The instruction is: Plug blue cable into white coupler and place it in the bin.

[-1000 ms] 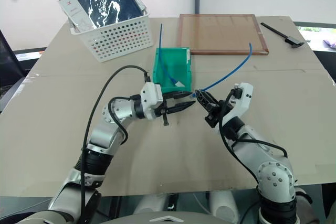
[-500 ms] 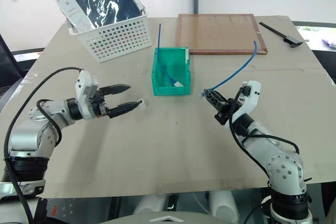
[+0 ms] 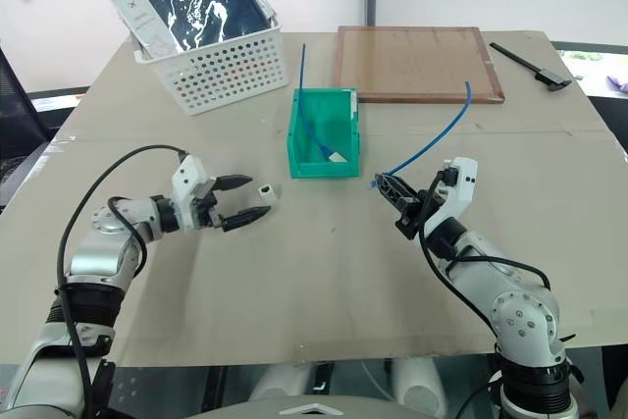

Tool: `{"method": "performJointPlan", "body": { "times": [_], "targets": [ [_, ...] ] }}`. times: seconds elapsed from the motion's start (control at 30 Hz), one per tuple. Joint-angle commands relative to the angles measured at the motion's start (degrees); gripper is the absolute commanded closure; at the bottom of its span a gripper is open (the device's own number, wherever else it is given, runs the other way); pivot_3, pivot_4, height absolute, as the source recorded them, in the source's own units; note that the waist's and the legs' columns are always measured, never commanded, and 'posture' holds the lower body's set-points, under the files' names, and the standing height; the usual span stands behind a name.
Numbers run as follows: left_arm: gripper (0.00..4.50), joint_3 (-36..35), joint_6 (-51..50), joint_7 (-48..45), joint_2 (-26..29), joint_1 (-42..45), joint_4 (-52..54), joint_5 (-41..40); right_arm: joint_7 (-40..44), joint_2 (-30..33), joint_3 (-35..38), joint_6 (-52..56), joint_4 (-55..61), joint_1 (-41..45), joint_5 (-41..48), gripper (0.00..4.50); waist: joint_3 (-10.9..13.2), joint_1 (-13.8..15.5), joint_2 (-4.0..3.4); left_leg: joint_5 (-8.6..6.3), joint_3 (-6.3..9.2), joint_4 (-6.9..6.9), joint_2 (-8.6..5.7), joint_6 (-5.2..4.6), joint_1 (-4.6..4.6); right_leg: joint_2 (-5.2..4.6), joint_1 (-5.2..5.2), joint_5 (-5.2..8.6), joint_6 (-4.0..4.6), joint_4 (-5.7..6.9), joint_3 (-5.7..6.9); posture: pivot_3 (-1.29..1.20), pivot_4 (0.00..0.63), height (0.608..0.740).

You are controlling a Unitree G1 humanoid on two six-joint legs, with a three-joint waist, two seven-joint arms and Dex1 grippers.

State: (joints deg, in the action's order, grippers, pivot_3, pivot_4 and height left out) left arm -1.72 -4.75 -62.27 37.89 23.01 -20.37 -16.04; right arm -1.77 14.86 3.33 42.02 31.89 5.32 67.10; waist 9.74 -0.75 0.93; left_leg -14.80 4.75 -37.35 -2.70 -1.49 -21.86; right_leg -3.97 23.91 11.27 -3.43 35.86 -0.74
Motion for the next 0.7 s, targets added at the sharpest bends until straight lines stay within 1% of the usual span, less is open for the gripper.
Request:
{"method": "performJointPlan", "body": {
  "times": [0.03, 0.13, 0.17, 0.2, 0.33, 0.37, 0.47, 0.53, 0.63, 0.7],
  "targets": [
    [0.28, 0.44, 2.53, 0.04, -1.02, 1.35, -2.04, 1.22, 0.33, 0.31, 1.17, -1.33, 3.02, 0.14, -0.16, 4.50, 0.00, -0.07, 0.00, 0.00, 0.00, 0.00, 0.00, 0.00, 0.00, 0.00, 0.00, 0.00, 0.00, 0.00, 0.00, 0.00, 0.150, 0.740],
    [1.20, 1.34, 4.73, -0.32, -1.94, 1.93, -4.89, 2.85, 0.53, 0.61, 1.29, -1.39, 3.28, -0.01, -0.70, 4.50, -0.01, -0.15, 0.01, 0.00, -0.02, 0.00, 0.00, 0.00, 0.00, 0.00, 0.01, 0.00, 0.00, 0.01, -0.01, 0.00, 0.150, 0.740],
    [1.78, 1.71, 5.93, -0.94, -2.10, 2.02, -6.23, 3.23, 0.59, 0.84, 1.37, -1.43, 3.44, -0.05, -0.95, 4.50, -0.01, -0.13, 0.01, 0.00, -0.02, 0.00, 0.00, 0.00, 0.00, 0.00, 0.01, 0.00, 0.00, 0.01, -0.01, 0.00, 0.150, 0.740],
    [2.07, 1.86, 6.65, -1.66, -2.28, 2.17, -7.44, 3.20, 0.70, 1.11, 1.47, -1.45, 3.61, -0.09, -1.20, 4.50, -0.01, -0.12, 0.01, 0.00, -0.02, 0.00, 0.00, 0.00, 0.00, 0.00, 0.01, 0.00, 0.00, 0.01, -0.01, 0.00, 0.150, 0.740],
    [3.97, 1.78, 9.94, -3.78, -2.86, 3.32, -11.31, 3.08, 2.19, 2.54, 1.51, -1.86, 3.91, -0.03, -3.01, 4.50, -0.02, -0.04, 0.03, 0.00, -0.02, -0.01, -0.01, 0.00, 0.00, 0.00, 0.00, 0.00, -0.01, 0.01, 0.00, 0.00, 0.150, 0.740],
    [4.18, 1.71, 10.12, -5.12, -2.99, 3.33, -11.03, 2.32, 3.67, 2.83, 1.37, -2.59, 3.89, 0.11, -3.86, 4.50, -0.02, -0.04, 0.03, 0.00, -0.02, -0.01, -0.01, 0.00, 0.01, 0.00, -0.01, 0.00, -0.01, 0.01, 0.00, 0.00, 0.150, 0.740],
    [4.15, 2.59, 9.50, -9.43, -3.21, 2.00, -6.66, 0.35, 8.37, 5.65, 0.74, -4.10, 3.97, 1.13, -8.03, 4.50, -0.02, -0.08, 0.03, 0.00, -0.04, -0.01, -0.01, -0.01, -0.01, 0.00, -0.01, 0.00, -0.01, 0.01, 0.00, 0.00, 0.150, 0.740],
    [4.15, 3.78, 7.71, -11.21, -3.81, 0.81, -1.94, -0.54, 12.74, 8.95, -0.52, -4.68, 4.04, 2.70, -11.38, 4.50, -0.01, -0.09, 0.02, 0.00, -0.07, -0.01, -0.01, -0.01, -0.02, -0.02, 0.00, 0.00, -0.01, 0.00, -0.02, 0.00, 0.150, 0.740],
    [4.15, 7.20, 5.55, -12.56, -5.32, 0.27, 3.93, -0.17, 20.68, 14.98, -4.08, -5.15, 3.06, 6.64, -17.42, 4.50, 0.01, -0.06, 0.00, 0.00, -0.04, -0.03, -0.01, -0.01, -0.03, -0.02, 0.00, 0.00, -0.01, 0.00, 0.00, 0.00, 0.150, 0.740],
    [4.15, 9.84, 5.91, -12.83, -6.55, 0.88, 5.16, 1.60, 26.59, 18.47, -7.41, -6.23, 1.55, 9.85, -21.66, 4.50, 0.00, -0.04, 0.02, 0.00, -0.05, -0.08, -0.02, -0.01, -0.03, -0.02, -0.01, 0.00, -0.01, 0.00, 0.01, 0.00, 0.150, 0.740]
  ]
}}
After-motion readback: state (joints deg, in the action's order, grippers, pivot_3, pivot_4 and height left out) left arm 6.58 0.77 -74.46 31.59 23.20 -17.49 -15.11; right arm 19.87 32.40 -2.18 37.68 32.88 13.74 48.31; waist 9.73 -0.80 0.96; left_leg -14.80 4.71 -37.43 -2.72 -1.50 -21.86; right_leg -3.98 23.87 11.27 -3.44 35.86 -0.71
